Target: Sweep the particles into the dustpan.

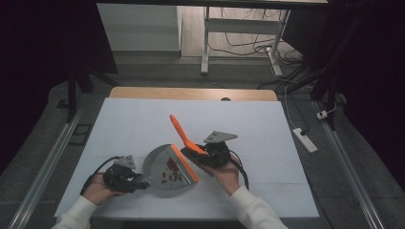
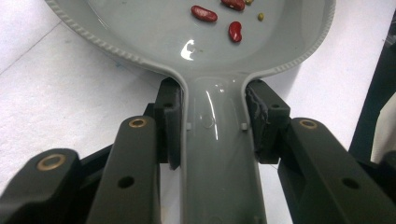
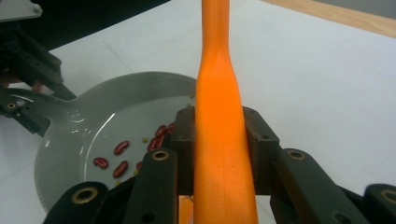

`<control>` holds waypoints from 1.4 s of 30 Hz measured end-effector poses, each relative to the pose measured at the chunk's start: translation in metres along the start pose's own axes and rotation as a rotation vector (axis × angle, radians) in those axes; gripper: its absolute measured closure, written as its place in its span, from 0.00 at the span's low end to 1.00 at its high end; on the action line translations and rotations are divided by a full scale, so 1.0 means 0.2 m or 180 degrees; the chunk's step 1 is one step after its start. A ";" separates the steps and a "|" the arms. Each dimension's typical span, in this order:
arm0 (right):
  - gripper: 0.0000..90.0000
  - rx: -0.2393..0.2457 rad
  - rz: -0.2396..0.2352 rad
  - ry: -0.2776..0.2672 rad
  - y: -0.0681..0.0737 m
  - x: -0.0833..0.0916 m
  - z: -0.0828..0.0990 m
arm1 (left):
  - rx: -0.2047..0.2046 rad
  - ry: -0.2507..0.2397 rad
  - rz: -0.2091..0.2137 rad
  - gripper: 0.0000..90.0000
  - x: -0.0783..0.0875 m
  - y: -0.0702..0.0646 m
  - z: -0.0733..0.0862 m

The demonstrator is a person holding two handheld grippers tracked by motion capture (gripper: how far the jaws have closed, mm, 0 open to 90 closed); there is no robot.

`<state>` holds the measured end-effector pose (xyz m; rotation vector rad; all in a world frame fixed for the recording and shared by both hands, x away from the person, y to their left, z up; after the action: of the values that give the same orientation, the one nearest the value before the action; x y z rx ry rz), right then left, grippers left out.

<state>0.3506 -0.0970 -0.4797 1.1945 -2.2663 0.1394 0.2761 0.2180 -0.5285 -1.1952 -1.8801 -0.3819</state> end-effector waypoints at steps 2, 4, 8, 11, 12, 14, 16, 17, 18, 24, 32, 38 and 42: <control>0.77 -0.0018 0.0014 -0.0021 -0.01 0.01 0.00 | -0.0008 -0.0002 -0.0017 0.68 0.00 0.00 0.00; 0.77 -0.0021 0.0037 -0.0010 -0.02 0.02 0.00 | -0.0007 -0.0008 -0.0021 0.68 0.00 0.00 0.00; 0.77 -0.0022 0.0058 -0.0024 -0.03 0.03 0.00 | -0.0011 -0.0021 -0.0030 0.69 0.00 0.00 0.00; 0.77 -0.0027 0.0076 -0.0040 -0.04 0.04 -0.01 | -0.0015 -0.0039 -0.0051 0.68 0.01 0.00 0.00; 0.77 -0.0031 0.0081 -0.0039 -0.04 0.05 -0.01 | -0.0014 -0.0045 -0.0063 0.68 0.01 0.00 0.00; 0.77 -0.0038 0.0089 -0.0042 -0.05 0.05 0.00 | -0.0009 -0.0065 -0.0081 0.68 0.01 0.00 0.00; 0.77 -0.0045 0.0095 -0.0045 -0.05 0.06 0.00 | -0.0006 -0.0098 -0.0102 0.69 0.02 0.00 0.00; 0.77 -0.0047 0.0104 -0.0054 -0.06 0.07 0.00 | 0.0003 -0.0117 -0.0103 0.69 0.02 0.00 0.00; 0.77 -0.0043 0.0111 -0.0057 -0.06 0.07 0.00 | 0.0005 -0.0142 -0.0105 0.69 0.03 0.00 0.00; 0.77 -0.0055 0.0142 -0.0101 -0.09 0.13 0.00 | 0.0066 -0.0235 -0.0187 0.69 0.05 0.01 0.01; 0.77 -0.0082 0.0182 -0.0136 -0.13 0.22 0.04 | 0.0253 -0.0377 -0.0335 0.69 0.10 0.02 0.02; 0.77 -0.0068 0.0252 -0.0164 -0.16 0.31 0.09 | 0.0407 -0.0446 -0.0406 0.68 0.11 0.03 0.03; 0.77 -0.0101 0.0275 -0.0159 -0.18 0.36 0.13 | 0.0504 -0.0511 -0.0465 0.69 0.12 0.03 0.02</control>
<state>0.3358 -0.1810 -0.4696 1.0956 -2.3559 0.1074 0.2740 0.2376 -0.5133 -1.0113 -2.1017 -0.2157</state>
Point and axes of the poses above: each handheld gripper's, and its own axes: x roughly backward along the jaws, z roughly out of its underside, y roughly to its left, the point moved 1 cm from there along -x, roughly forward along the jaws, and after that the axes turned 5 degrees about -x, right-handed, at the moved point
